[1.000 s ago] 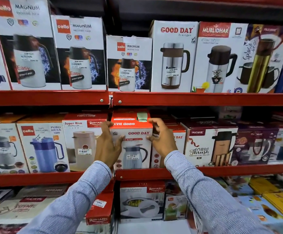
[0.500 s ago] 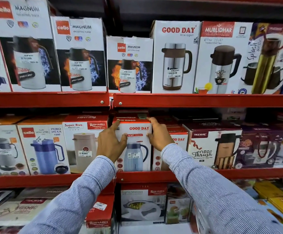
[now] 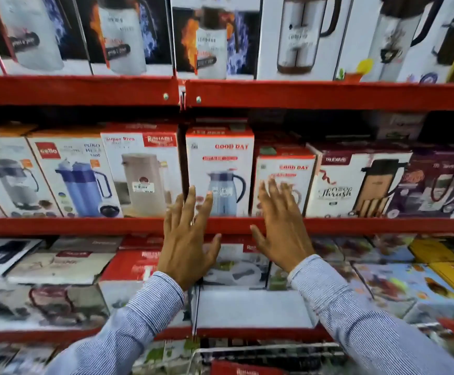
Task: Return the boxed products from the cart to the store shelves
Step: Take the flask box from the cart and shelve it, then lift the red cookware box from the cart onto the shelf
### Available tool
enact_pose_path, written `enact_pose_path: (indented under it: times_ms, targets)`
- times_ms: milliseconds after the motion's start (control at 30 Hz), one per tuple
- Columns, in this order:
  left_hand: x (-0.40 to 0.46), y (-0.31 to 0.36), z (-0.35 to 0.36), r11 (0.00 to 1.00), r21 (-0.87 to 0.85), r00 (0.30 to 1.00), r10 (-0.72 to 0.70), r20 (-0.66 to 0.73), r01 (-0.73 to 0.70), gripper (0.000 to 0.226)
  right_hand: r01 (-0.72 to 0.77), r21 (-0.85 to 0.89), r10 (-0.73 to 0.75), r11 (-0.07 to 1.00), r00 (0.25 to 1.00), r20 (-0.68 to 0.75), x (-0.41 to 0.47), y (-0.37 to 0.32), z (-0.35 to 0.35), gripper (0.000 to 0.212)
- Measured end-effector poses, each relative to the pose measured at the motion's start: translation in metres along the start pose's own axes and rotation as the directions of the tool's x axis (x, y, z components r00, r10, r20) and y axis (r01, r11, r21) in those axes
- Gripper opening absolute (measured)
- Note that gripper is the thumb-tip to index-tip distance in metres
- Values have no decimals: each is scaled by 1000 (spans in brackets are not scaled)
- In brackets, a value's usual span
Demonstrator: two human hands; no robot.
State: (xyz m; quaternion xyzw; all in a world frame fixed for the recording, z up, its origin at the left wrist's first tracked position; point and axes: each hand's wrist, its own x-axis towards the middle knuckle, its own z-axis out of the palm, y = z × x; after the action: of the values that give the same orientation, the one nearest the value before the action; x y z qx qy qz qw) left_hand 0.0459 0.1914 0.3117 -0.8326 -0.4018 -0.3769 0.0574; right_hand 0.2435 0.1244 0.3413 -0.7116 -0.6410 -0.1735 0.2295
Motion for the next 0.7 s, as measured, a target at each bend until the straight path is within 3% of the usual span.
enact_pose_path:
  times_ms: [133, 267, 400, 533, 633, 700]
  targets:
    - [-61, 2, 28, 992, 106, 987, 47, 151, -63, 94, -67, -22, 69, 997, 994, 80, -70, 12, 39, 92]
    - [-125, 0, 54, 996, 84, 939, -1, 344, -30, 94, -160, -20, 160, 987, 959, 235, -138, 25, 78, 90]
    - [-197, 2, 84, 995, -5, 804, -79, 590, 101, 94, -286, 0, 261, 958, 875, 407, -203, 41, 124, 86]
    - [-258, 4, 119, 936, -92, 605, -143, 783, 340, 90, -504, 3, 379, 864, 655, 654, -267, 54, 179, 85]
    - [-282, 8, 141, 809, -95, 483, -249, 839, 581, 75, -742, -1, 459, 671, 414, 786, -301, 57, 210, 74]
    - [-292, 7, 157, 722, -38, 406, -344, 847, 691, 65, -819, -25, 472, 573, 305, 827, -315, 60, 226, 69]
